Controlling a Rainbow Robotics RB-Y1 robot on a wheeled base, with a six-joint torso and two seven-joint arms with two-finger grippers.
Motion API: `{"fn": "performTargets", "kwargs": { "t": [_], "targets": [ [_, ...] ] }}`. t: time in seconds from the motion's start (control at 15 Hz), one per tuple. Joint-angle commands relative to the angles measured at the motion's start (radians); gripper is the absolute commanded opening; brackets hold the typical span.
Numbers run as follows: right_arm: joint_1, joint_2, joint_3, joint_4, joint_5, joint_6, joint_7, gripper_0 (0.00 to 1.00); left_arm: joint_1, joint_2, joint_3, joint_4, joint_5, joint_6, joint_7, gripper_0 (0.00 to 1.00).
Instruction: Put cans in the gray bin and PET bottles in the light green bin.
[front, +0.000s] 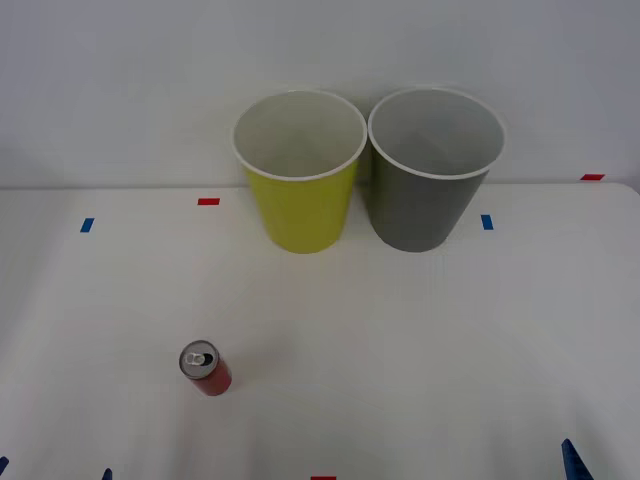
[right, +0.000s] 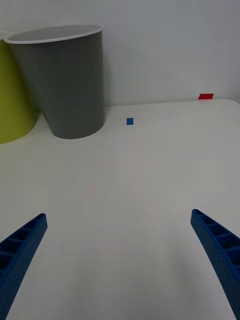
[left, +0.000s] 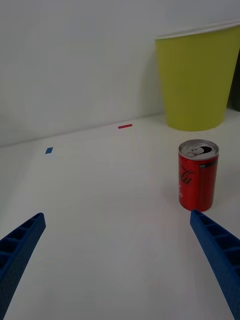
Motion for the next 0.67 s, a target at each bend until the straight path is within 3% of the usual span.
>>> {"fn": "performTargets", "kwargs": {
  "t": [0.07, 0.67],
  "targets": [
    [0.0, 0.0, 0.0, 0.0, 0.0, 0.0, 0.0, 1.0, 0.0, 0.0, 0.0, 0.0, 0.0, 0.0, 0.0, 1.0],
    [0.0, 0.0, 0.0, 0.0, 0.0, 0.0, 0.0, 1.0, 0.0, 0.0, 0.0, 0.0, 0.0, 0.0, 0.0, 1.0]
  ]
}}
